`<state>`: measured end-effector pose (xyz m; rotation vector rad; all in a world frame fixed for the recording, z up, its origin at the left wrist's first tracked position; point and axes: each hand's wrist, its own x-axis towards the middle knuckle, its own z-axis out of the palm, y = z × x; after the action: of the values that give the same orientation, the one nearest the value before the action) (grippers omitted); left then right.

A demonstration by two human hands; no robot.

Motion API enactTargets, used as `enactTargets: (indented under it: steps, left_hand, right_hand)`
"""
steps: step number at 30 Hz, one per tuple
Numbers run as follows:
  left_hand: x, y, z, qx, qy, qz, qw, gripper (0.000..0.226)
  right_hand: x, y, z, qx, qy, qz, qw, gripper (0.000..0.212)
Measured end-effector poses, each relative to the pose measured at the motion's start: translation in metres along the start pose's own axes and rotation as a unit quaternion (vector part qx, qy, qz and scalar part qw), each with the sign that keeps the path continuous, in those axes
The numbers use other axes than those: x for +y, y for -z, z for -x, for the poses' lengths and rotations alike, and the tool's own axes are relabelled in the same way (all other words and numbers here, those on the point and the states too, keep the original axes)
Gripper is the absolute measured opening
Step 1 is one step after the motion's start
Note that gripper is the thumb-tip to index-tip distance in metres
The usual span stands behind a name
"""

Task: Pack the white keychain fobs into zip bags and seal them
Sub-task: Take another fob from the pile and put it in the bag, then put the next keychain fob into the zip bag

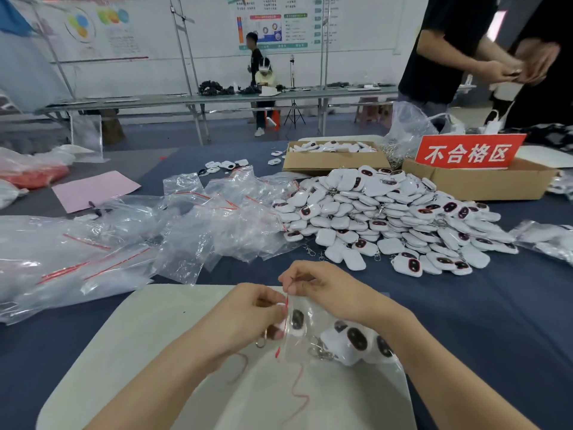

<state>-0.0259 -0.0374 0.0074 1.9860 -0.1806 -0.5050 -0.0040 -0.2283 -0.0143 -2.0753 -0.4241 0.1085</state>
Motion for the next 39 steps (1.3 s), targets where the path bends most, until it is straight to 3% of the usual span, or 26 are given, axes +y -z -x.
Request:
enactTargets:
  steps: [6,10,15,18,21,25,27,30,33,35,36,37,39]
  left_hand:
    - [0.013,-0.009,-0.002,-0.083,0.066,0.143,0.984,0.031]
    - [0.010,-0.008,0.001,-0.118,0.083,0.116,0.983,0.031]
    - [-0.001,-0.011,0.004,-0.042,0.064,0.180,0.981,0.028]
    - [-0.006,-0.012,0.009,-0.031,0.041,0.110,0.993,0.026]
    - [-0.013,-0.004,0.006,0.087,-0.033,0.044,0.995,0.036]
    - [-0.028,0.005,-0.014,0.232,-0.116,0.104,0.960,0.040]
    - [-0.029,0.008,-0.033,0.255,-0.120,0.152,0.947,0.038]
    - [-0.017,0.004,-0.064,0.252,-0.126,0.189,0.941,0.035]
    - [-0.002,-0.007,-0.084,0.197,-0.144,0.118,0.962,0.029]
    - [0.004,-0.018,-0.081,0.097,-0.164,0.036,0.981,0.023]
    - [0.005,-0.024,-0.076,0.046,-0.190,-0.059,0.979,0.025]
    - [0.005,-0.033,-0.070,0.014,-0.228,-0.194,0.954,0.034]
    - [-0.003,-0.051,-0.058,-0.018,-0.311,-0.400,0.862,0.050]
  right_hand:
    - [-0.006,-0.003,0.002,0.030,-0.011,0.008,0.999,0.015]
    - [-0.013,-0.004,0.005,0.034,-0.015,-0.005,0.999,0.018]
    - [-0.014,-0.005,0.008,0.030,-0.010,-0.014,0.999,0.017]
    - [-0.008,-0.003,0.008,0.035,-0.019,-0.014,0.999,0.013]
    - [0.005,0.008,0.009,0.108,-0.054,0.003,0.993,0.018]
    - [0.027,0.030,0.008,0.236,-0.147,0.133,0.951,0.028]
    - [0.037,0.035,0.004,0.246,-0.193,0.237,0.920,0.038]
    - [0.048,0.035,-0.004,0.243,-0.219,0.294,0.898,0.055]
    - [0.059,0.031,-0.011,0.216,-0.230,0.329,0.890,0.065]
    - [0.064,0.032,-0.014,0.194,-0.235,0.333,0.893,0.067]
    - [0.066,0.034,-0.015,0.188,-0.233,0.332,0.895,0.066]
    - [0.068,0.038,-0.016,0.187,-0.228,0.335,0.895,0.066]
    - [0.069,0.047,-0.017,0.184,-0.223,0.352,0.890,0.064]
